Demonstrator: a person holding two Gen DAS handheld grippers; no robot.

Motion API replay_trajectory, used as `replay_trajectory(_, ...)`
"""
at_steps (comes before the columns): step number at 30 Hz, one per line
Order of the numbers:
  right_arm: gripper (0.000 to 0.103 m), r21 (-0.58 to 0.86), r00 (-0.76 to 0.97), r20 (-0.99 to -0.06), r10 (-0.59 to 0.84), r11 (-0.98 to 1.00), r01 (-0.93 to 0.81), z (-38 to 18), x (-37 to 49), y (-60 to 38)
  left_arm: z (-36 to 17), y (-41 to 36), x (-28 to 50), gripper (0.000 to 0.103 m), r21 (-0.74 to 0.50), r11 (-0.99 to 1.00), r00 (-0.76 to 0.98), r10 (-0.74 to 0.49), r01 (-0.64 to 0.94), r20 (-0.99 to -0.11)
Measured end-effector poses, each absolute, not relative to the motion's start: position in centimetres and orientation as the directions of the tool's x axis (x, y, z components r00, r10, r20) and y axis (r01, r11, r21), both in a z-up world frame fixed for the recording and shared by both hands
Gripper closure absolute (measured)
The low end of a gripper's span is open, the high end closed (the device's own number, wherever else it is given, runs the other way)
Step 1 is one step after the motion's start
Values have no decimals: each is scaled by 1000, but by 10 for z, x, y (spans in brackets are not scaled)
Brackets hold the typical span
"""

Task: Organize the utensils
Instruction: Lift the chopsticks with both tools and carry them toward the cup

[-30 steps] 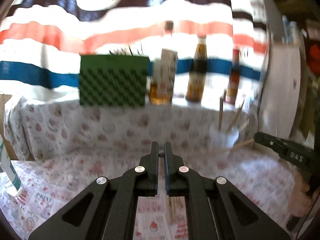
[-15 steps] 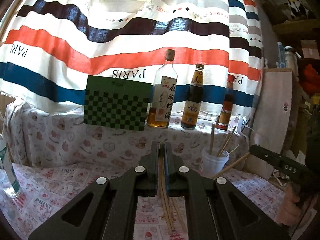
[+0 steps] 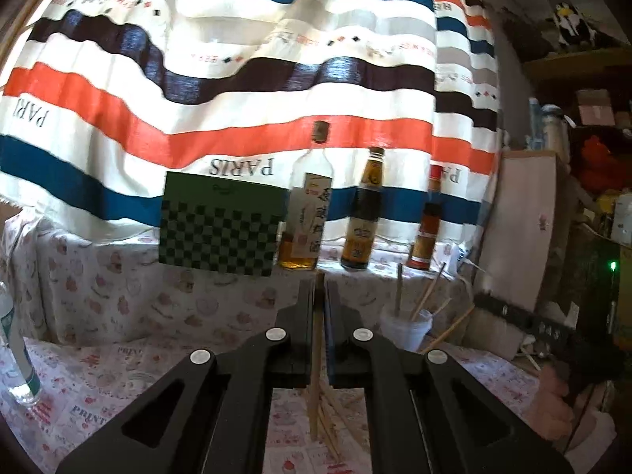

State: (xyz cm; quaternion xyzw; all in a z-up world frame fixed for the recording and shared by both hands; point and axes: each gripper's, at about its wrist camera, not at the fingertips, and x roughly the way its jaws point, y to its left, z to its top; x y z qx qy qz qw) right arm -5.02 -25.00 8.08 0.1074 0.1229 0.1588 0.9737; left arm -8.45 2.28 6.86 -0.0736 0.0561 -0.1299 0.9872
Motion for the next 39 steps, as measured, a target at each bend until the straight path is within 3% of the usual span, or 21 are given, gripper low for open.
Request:
replay_trajectory(2, 97, 179, 955, -154, 254, 958, -226, 89, -60, -252, 70, 20, -85, 99, -143, 956, 958, -270, 255, -98)
replay_trajectory(4, 97, 207, 952, -132, 276, 947, -246, 94, -64, -259, 70, 20, -84, 99, -156, 949, 951, -291, 274, -100)
replay_trajectory(8, 97, 245, 932, -147, 333, 925, -292, 96, -65, -262, 69, 24, -83, 97, -226, 910, 922, -375, 347, -94)
replay_trajectory(13, 97, 215, 934, -146, 326, 932, -291, 96, -67, -258, 66, 31, -78, 97, -274, 903, 925, -369, 332, -95)
replay_trajectory(17, 97, 94, 950, -135, 282, 958, -271, 94, -74, -239, 65, 28, -76, 97, -259, 905, 918, -377, 338, -120)
replay_trajectory(23, 97, 130, 929, -195, 315, 947, -293, 92, -65, -244, 64, 19, -68, 98, -207, 931, 925, -338, 301, -175)
replay_trajectory(26, 97, 182, 911, -214, 353, 931, -318, 94, -59, -251, 70, 12, -52, 98, -124, 959, 943, -275, 254, -189)
replay_trajectory(29, 97, 156, 926, -224, 304, 949, -274, 96, -50, -251, 86, 15, -23, 99, -181, 958, 931, -263, 221, -254)
replay_trajectory(33, 97, 185, 922, -235, 307, 946, -267, 124, -35, -263, 115, 11, -6, 99, -188, 962, 946, -239, 199, -218)
replay_trajectory(37, 97, 106, 953, -181, 245, 968, -228, 158, -21, -272, 140, -1, 21, 99, -293, 915, 926, -335, 276, -174)
replay_trajectory(39, 97, 103, 963, -161, 215, 974, -200, 171, -10, -279, 153, -14, 29, 99, -290, 904, 925, -360, 313, -124)
